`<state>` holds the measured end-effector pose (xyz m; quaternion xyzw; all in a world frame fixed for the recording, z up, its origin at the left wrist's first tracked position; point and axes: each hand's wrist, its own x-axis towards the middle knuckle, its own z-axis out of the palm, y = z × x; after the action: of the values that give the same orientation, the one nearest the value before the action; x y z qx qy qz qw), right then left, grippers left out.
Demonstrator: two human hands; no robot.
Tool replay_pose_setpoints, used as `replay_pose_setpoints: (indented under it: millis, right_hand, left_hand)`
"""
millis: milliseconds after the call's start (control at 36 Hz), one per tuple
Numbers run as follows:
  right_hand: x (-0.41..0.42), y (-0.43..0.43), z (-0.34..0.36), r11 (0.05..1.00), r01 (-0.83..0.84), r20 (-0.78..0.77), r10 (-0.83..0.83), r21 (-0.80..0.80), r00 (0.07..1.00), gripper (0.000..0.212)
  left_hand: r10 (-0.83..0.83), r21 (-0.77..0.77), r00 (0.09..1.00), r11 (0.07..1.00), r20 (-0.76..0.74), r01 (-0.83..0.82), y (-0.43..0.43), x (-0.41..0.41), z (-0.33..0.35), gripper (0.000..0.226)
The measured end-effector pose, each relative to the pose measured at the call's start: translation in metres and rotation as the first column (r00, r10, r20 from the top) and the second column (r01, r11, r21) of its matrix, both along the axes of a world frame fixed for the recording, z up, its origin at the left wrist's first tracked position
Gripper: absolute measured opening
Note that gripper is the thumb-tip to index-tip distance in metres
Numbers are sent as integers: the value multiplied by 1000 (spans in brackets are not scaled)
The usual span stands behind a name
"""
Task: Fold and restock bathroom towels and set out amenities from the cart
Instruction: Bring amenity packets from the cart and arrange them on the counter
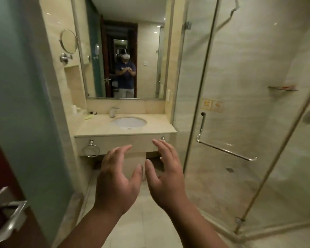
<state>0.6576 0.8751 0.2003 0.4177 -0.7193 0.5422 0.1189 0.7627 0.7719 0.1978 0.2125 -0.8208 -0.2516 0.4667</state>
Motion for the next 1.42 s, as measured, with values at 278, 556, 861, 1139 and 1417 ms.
replay_pose_setpoints:
  millis: [278, 556, 861, 1139, 1417]
  right_hand:
    - [-99, -110, -10, 984, -180, 13, 180, -7, 984, 54]
    - [-205, -276, -26, 974, -223, 27, 222, 45, 975, 56]
    - [-330, -436, -46, 955, -286, 83, 279, 81, 957, 57]
    - [-450, -581, -67, 904, -409, 138, 393, 125, 909, 54]
    - [-535, -726, -84, 856, -483, 166, 457, 186, 874, 56]
  left_hand:
    - [182, 57, 983, 981, 22, -183, -95, -81, -11, 54]
    - [266, 86, 963, 959, 44, -269, -251, -186, -26, 51]
    - [306, 111, 942, 940, 134, -321, -407, -301, -38, 55]
    - [426, 134, 877, 878, 221, -460, -531, -416, -60, 55]
    - [497, 186, 824, 813, 273, -552, -651, -492, -78, 56]
